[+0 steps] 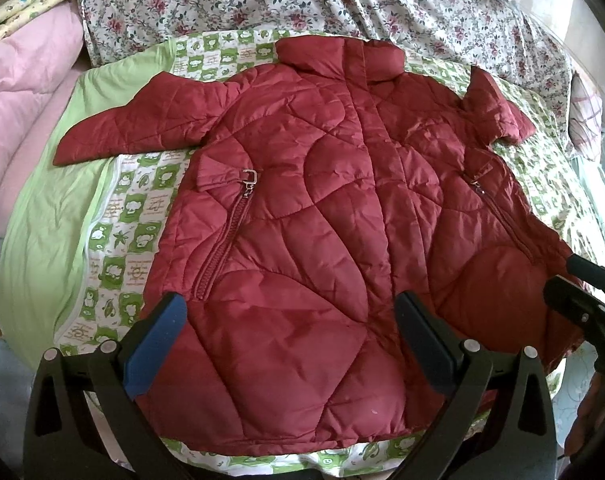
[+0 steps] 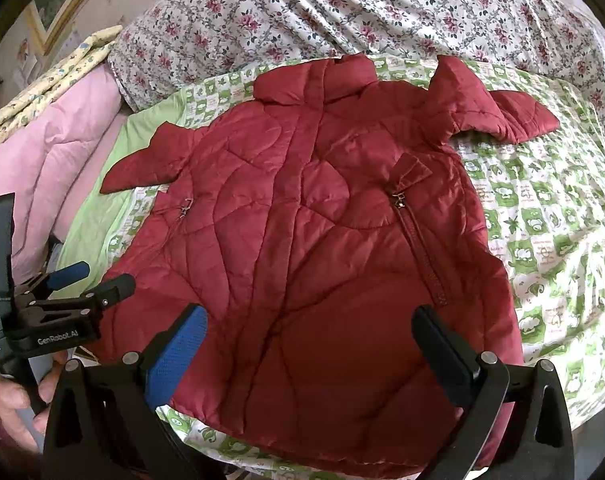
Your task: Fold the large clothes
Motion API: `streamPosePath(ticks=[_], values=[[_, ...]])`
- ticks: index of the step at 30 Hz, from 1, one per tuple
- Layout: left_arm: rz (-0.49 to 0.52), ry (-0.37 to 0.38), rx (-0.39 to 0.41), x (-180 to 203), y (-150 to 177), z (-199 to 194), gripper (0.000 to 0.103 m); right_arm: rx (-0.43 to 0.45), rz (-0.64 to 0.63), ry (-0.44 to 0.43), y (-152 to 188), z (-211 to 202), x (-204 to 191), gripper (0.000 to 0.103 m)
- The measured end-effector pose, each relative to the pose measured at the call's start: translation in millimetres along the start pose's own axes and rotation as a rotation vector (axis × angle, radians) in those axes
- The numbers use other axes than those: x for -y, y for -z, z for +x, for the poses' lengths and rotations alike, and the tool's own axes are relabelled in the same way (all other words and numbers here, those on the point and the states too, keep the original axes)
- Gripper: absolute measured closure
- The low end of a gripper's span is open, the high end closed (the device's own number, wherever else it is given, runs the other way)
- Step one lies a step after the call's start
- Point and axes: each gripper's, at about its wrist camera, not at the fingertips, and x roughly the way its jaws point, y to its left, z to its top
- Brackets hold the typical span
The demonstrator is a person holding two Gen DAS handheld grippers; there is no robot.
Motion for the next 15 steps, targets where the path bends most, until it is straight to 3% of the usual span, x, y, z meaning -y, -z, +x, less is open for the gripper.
streamPosePath(ticks=[15], values=[[0.008,-0.004,-0.004,3.4,0.2,3.9,0.000,0.013,0.017,-0.028,-2.9,-1.4,2.6,0.000]])
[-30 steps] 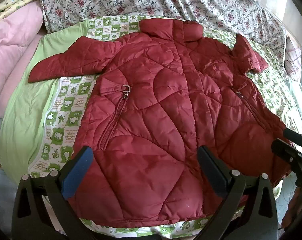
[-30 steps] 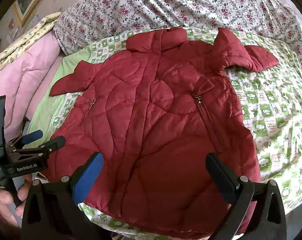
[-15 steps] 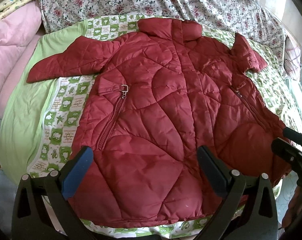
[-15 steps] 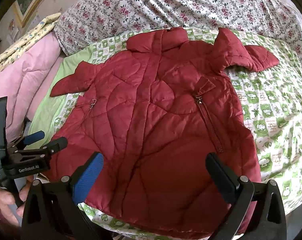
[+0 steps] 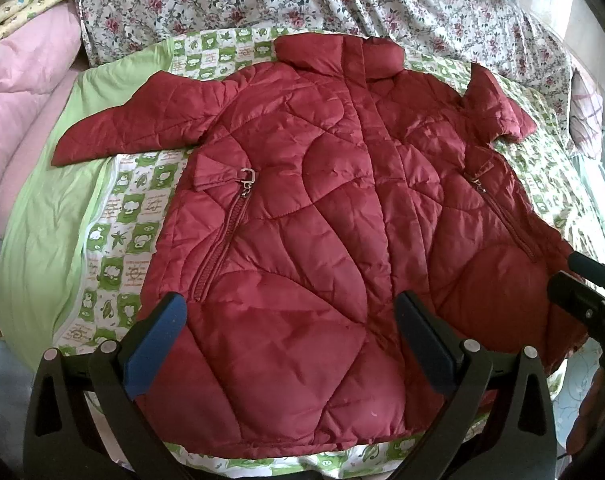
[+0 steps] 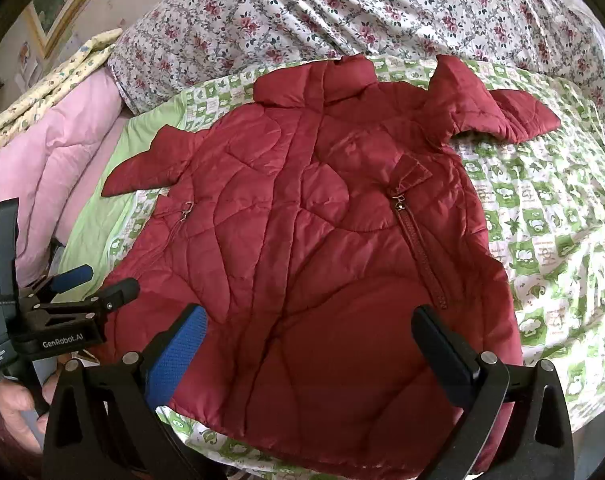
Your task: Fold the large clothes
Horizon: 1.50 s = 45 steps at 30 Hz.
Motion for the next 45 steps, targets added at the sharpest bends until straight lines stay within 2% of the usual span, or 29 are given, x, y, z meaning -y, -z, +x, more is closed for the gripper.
streamPosePath(ticks=[6,8,10,14,21,22,26,31,35,37,42,45], values=[[0.008,0.000,-0.031,0.8,-0.8,6.1,0.000,-0.039,-0.033,0.068,0.0,3.4,0.0,0.000],[0.036,-0.037,-0.080,1.4,-2.5,8.3,0.000,-0.063,-0.042,0.100,-2.0,6.7,2.6,0.000],[0.043,-0.046,-0.088,1.5,-4.0,10.6,0.000,-0.089,-0.055,0.134,-4.2,7.7,7.3,0.000],[0.038,-0.041,-0.064,0.4,-7.9,17.7,0.000,-0.064,-0.019,0.128,-14.1,5.1,22.2,0.000],[0.014,-0.010,-0.023,-4.0,-22.1,29.3,0.000,0.053,0.050,0.127,-34.5,-2.0,66.8,0.000],[0.015,-0.015,-0.016,-4.7,-25.6,31.1,0.000,0.028,0.080,0.109,-36.5,1.4,72.5,0.000],[-0.002,-0.017,-0.014,-9.9,-38.8,39.9,0.000,0.040,0.178,0.083,-52.2,0.2,110.6,0.000],[-0.030,-0.016,-0.018,-16.3,-55.2,49.0,0.000,0.100,0.296,0.042,-78.8,-5.9,163.3,0.000],[-0.065,0.002,-0.027,-21.0,-66.0,55.9,0.000,0.162,0.359,0.072,-97.9,-7.1,208.2,0.002],[-0.081,0.012,-0.036,-22.1,-70.1,59.8,0.000,0.172,0.393,0.093,-108.3,0.3,229.7,0.002],[-0.073,0.015,-0.050,-18.0,-78.7,68.9,0.000,0.207,0.512,0.055,-132.0,27.8,283.7,0.002],[-0.064,0.022,-0.056,-14.9,-83.4,74.4,0.000,0.225,0.567,0.094,-145.9,46.0,318.8,0.009]])
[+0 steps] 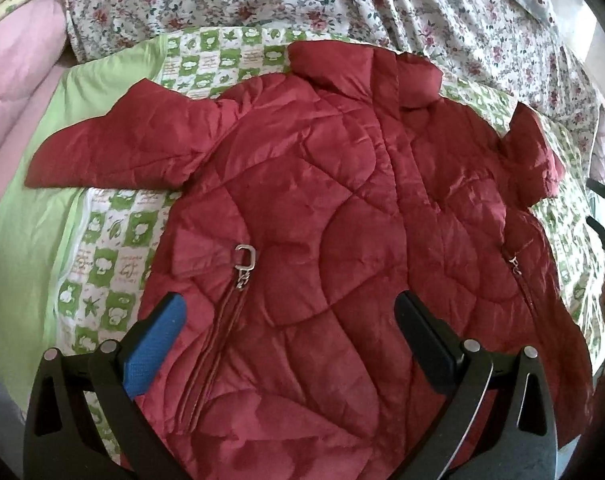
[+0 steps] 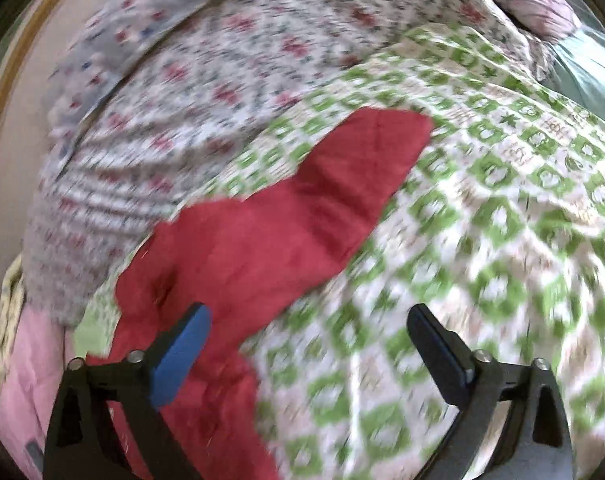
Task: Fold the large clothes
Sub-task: 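Grasp the sleeve cuff nearest the right tool with the right gripper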
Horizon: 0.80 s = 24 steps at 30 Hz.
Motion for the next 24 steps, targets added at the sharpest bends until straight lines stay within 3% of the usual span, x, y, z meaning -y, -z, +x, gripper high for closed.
streamPosePath(ticks=[4,8,12,18,19,20,24], values=[[0.006,0.007,-0.015,3.6,-5.1,8.5,0.000,0.018,0.028,0.071,-28.2,35.7,23.5,0.021],[0.018,0.008,-0.028,8.6,-8.3,16.9,0.000,0.019,0.089,0.080,-49.3,70.5,42.7,0.034],[0.033,-0.002,-0.032,13.1,-12.8,24.5,0.000,0.025,0.134,0.036,-63.7,96.4,54.1,0.037],[0.035,-0.002,-0.028,16.6,-17.7,30.5,0.000,0.055,0.147,0.036,-76.5,118.9,55.4,0.040],[0.038,-0.003,-0.029,17.6,-18.2,31.9,0.000,0.055,0.144,0.029,-77.9,120.0,54.1,0.053],[0.040,-0.002,-0.030,18.3,-18.5,32.7,0.000,0.054,0.145,0.021,-79.3,120.5,53.4,0.076],[0.043,-0.002,-0.021,18.9,-20.0,34.2,0.000,0.088,0.083,-0.022,-80.4,104.8,36.1,0.092]])
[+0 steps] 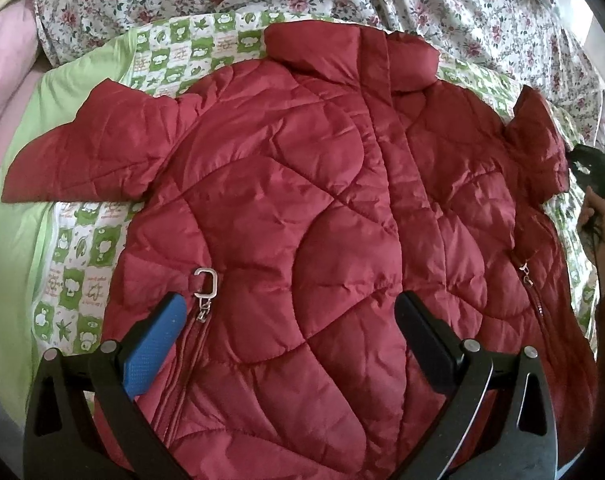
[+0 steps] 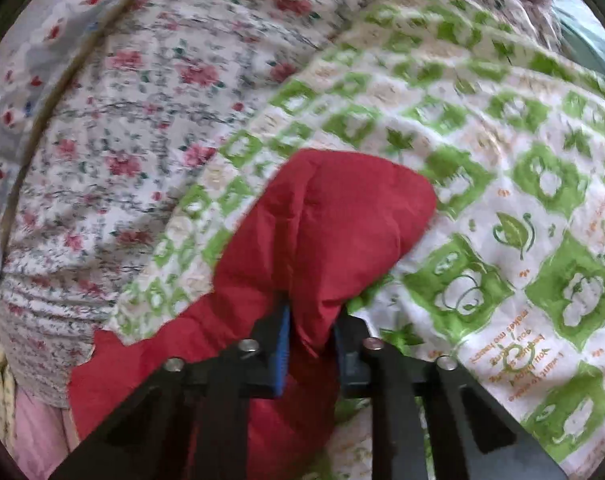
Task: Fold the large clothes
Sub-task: 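Grasp the sleeve cuff nearest the right tool with the right gripper, then fold the held sleeve across the jacket body with the right gripper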
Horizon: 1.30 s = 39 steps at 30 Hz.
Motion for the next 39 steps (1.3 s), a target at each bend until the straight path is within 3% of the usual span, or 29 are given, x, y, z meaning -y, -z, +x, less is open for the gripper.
streamPosePath(ticks=[7,11,16,21,31,35,39], values=[[-0.001,0.031,0.009,-2.3,0.4,-3.2,0.000,0.038,-0.218,-0.119,15.4,-56.0,-73.3,0.095],[-0.012,0.052,0.020,-6.9,2.6,-10.3,0.000,0.056,-0.341,-0.230,35.5,-93.3,-127.5,0.095],[-0.040,0.074,0.030,-17.2,3.1,-14.9,0.000,0.012,-0.467,-0.362,74.8,-115.7,-196.3,0.095],[-0.087,0.142,0.036,-32.6,-1.2,-18.7,0.000,-0.099,-0.572,-0.445,131.5,-100.1,-252.8,0.095],[-0.204,0.249,0.050,-77.5,-22.4,-15.3,0.000,-0.312,-0.737,-0.445,246.9,-30.0,-321.8,0.095],[-0.252,0.315,0.035,-89.4,-36.7,-5.2,0.000,-0.337,-0.830,-0.433,286.6,-15.3,-334.7,0.095],[-0.328,0.440,-0.010,-103.0,-61.4,11.5,0.000,-0.340,-0.945,-0.421,325.3,-11.6,-342.7,0.095]])
